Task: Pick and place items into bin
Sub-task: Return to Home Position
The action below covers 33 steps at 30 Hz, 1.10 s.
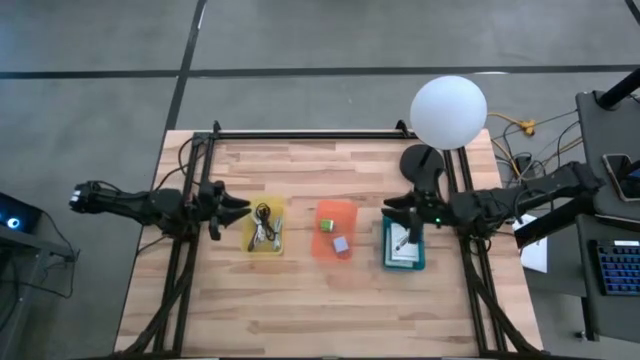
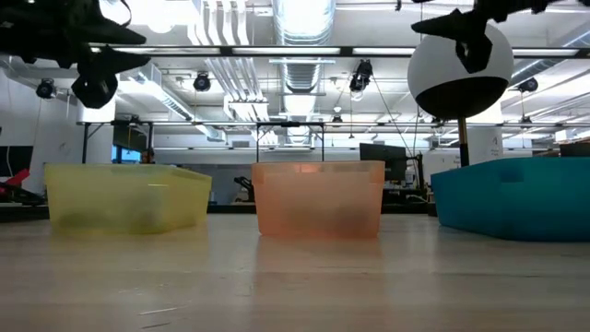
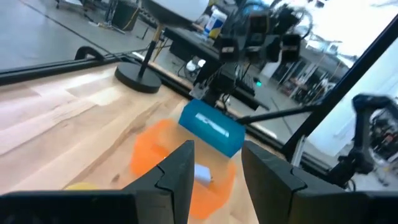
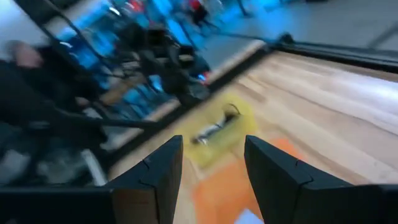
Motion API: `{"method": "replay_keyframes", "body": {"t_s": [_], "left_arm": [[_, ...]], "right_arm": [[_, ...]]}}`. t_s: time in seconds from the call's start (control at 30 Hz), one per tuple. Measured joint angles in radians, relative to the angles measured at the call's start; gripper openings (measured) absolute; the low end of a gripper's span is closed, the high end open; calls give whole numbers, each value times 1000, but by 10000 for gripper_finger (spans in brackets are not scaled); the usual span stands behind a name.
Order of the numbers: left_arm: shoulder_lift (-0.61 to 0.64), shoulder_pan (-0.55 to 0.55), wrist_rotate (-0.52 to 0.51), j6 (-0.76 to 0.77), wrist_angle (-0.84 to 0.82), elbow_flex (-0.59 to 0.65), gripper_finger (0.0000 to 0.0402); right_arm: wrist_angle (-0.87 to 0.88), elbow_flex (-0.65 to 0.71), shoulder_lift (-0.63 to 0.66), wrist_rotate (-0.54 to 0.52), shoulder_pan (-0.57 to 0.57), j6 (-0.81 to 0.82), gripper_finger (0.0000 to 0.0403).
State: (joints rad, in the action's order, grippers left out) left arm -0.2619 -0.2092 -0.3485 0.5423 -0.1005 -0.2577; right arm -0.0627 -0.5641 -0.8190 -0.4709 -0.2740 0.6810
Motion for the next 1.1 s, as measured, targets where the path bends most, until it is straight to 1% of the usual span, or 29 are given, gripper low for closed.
{"method": "replay_keyframes", "body": {"t_s": [0.1,0.2,0.3,0.33,0.47,0.6,0.77,1.1], "left_arm": [[28,0,-5,3,0,0,118],[45,0,-45,4,-16,0,118],[52,0,-114,3,-25,1,118],[56,0,-122,3,-23,1,118],[61,0,-125,3,-22,-1,118],[64,0,-125,2,-21,-1,118],[68,0,-125,2,-21,-1,118],[68,0,-125,1,-13,-2,118]], "right_arm": [[-166,96,49,54,4,-46,159],[-245,147,65,111,9,-53,160],[-257,176,75,113,36,-49,160],[-256,188,82,120,51,-45,160],[-269,237,145,251,162,-41,160],[-270,270,211,333,251,-79,160],[-267,327,316,366,309,-126,160],[-265,466,552,368,310,-169,160]]}}
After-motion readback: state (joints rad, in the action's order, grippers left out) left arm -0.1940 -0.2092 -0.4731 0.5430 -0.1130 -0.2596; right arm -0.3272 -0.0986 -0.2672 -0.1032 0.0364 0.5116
